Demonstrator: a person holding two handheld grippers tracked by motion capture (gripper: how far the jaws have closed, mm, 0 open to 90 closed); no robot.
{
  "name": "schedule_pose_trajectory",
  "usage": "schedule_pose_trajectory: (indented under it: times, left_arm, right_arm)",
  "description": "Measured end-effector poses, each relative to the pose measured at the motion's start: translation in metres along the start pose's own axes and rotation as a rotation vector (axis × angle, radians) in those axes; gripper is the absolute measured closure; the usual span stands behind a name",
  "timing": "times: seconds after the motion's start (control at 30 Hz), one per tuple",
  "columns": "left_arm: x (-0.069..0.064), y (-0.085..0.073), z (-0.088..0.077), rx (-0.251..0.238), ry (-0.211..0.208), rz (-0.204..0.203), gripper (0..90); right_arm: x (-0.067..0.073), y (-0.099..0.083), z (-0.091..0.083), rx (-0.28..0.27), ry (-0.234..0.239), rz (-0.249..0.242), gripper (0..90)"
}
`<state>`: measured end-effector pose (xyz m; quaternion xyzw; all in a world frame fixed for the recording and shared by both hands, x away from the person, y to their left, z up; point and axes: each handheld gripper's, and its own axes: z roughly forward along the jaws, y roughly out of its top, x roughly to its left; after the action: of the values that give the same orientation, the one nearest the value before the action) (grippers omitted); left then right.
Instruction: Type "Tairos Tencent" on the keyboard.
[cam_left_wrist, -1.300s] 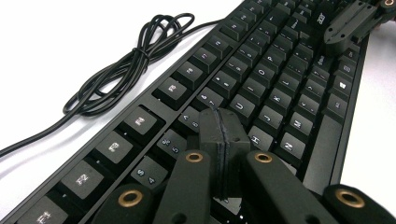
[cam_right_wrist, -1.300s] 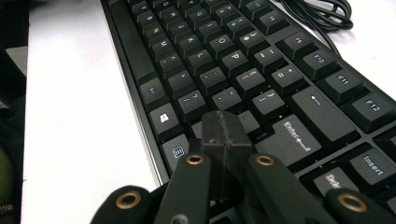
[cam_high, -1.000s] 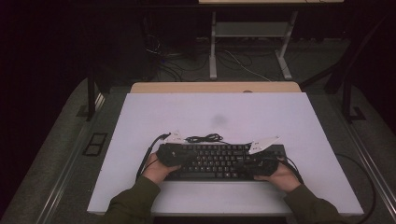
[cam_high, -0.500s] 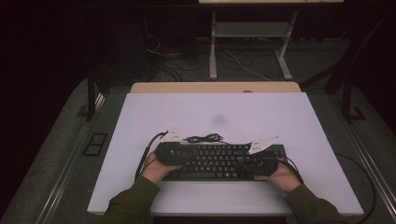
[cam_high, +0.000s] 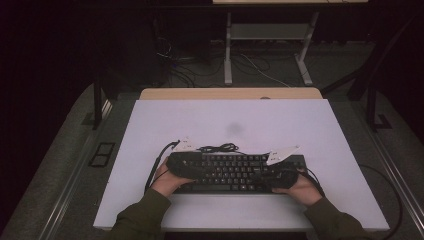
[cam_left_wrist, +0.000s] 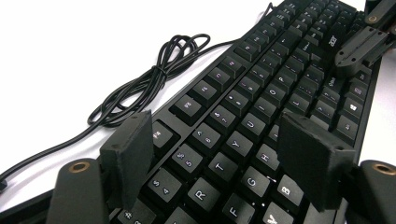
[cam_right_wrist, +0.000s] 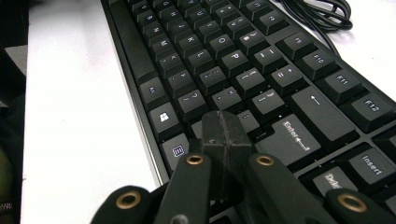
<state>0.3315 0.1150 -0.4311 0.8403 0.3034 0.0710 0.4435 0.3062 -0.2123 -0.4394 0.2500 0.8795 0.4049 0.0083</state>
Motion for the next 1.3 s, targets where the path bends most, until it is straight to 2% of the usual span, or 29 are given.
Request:
schedule_pose_trajectory:
  times: [0.3,0.4,0.57,0.6,0.77,1.3]
  left_arm:
    - [0.0,0.0,-0.001,0.0,0.001,0.005,25.2]
    - [-0.001,0.0,-0.001,-0.002,0.001,0.004,25.1]
    - [-0.001,-0.002,-0.002,-0.003,0.005,0.011,25.2]
    - [-0.002,-0.002,-0.002,-0.004,0.005,0.001,25.2]
    - [-0.002,-0.004,-0.005,-0.003,0.011,-0.001,25.3]
    - [-0.002,-0.015,-0.016,-0.012,0.039,-0.012,28.5]
  right_arm:
    - [-0.001,0.002,-0.006,-0.041,0.002,0.0,88.1]
    - [-0.002,0.003,-0.007,-0.059,-0.003,0.015,80.9]
    - [-0.004,0.004,-0.008,-0.097,-0.019,0.046,59.6]
    - [-0.005,0.004,-0.008,-0.101,-0.025,0.049,55.9]
    - [-0.005,0.006,-0.005,-0.108,-0.038,0.052,44.0]
    - [-0.007,0.015,0.006,-0.147,-0.079,0.044,28.2]
